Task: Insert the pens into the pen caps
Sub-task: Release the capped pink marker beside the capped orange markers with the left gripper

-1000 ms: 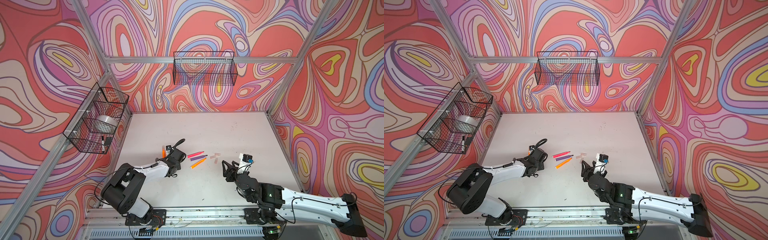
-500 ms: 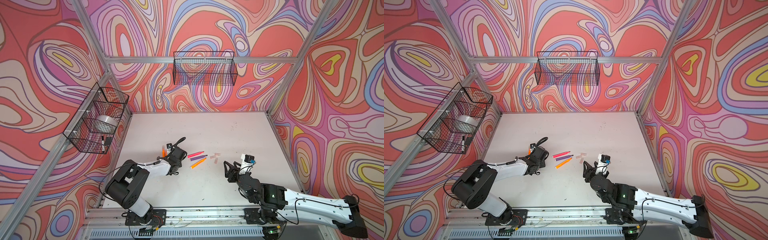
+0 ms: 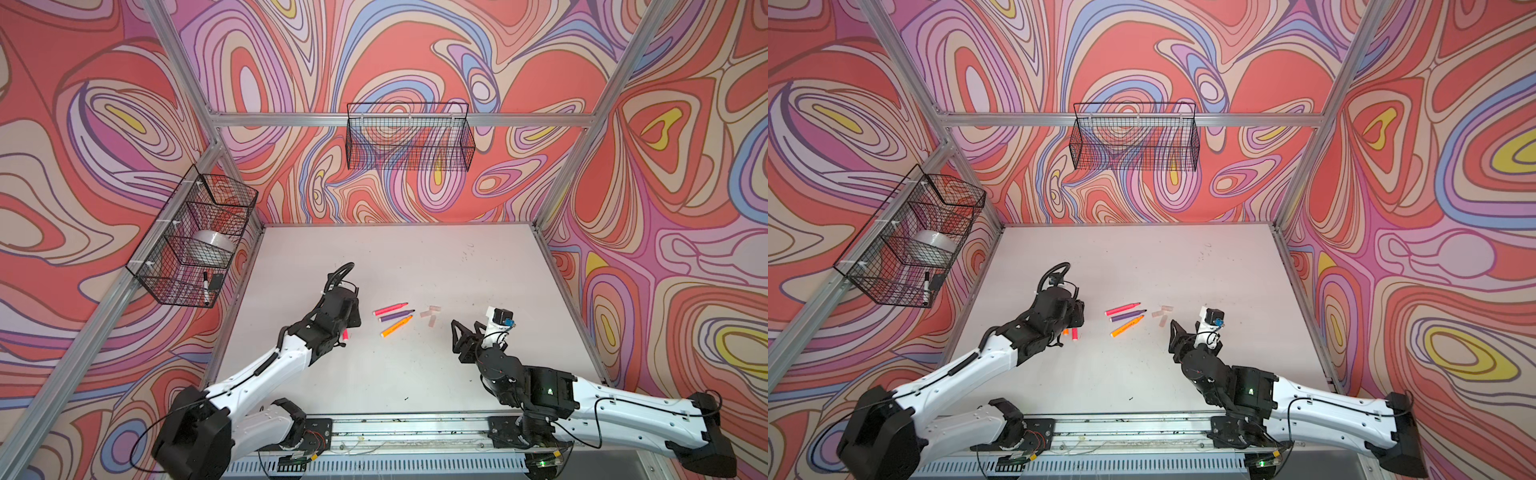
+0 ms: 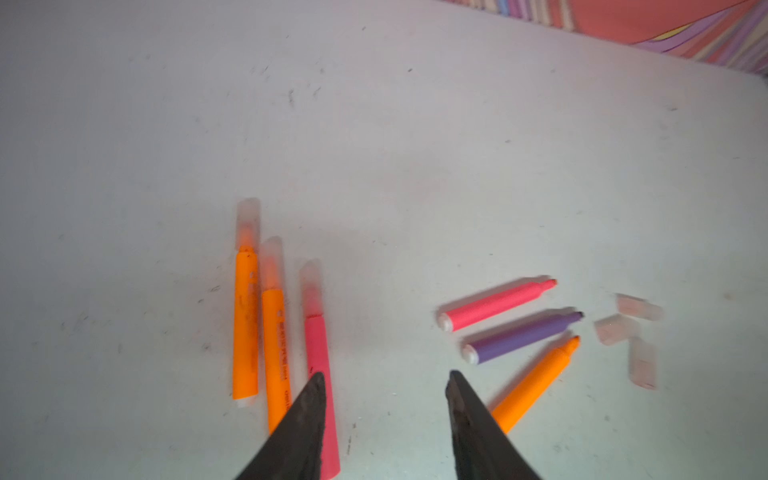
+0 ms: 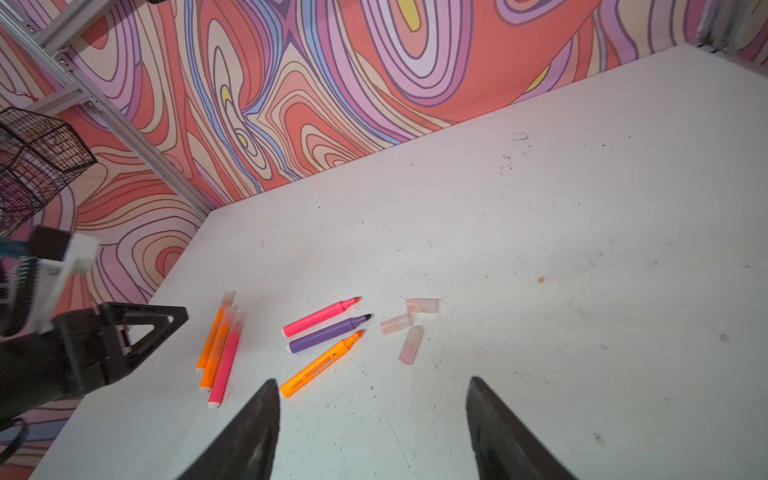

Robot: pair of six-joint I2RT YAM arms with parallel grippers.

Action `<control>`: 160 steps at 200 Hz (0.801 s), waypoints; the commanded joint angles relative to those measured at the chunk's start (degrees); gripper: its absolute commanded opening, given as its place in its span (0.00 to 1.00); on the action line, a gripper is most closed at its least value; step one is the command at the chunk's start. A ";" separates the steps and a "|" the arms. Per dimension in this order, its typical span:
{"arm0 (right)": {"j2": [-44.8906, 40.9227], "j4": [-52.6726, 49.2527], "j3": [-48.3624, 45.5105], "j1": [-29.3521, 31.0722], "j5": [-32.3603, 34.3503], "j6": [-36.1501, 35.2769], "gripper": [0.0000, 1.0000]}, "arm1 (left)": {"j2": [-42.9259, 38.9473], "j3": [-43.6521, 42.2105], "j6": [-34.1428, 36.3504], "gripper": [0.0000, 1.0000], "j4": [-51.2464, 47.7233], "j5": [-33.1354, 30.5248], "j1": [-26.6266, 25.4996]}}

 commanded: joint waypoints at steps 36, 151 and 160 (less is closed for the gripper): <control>-4.99 0.90 -3.59 -12.17 -3.00 -6.18 0.83 | -3.45 -7.44 9.23 0.56 6.21 13.35 -12.91; 21.93 10.51 1.51 -42.45 -21.85 -13.34 0.86 | 15.88 -0.54 13.04 0.57 7.99 11.61 -16.73; 22.48 11.39 2.43 -42.64 -21.25 -14.92 0.86 | 16.20 -0.61 13.23 0.57 8.15 11.67 -16.70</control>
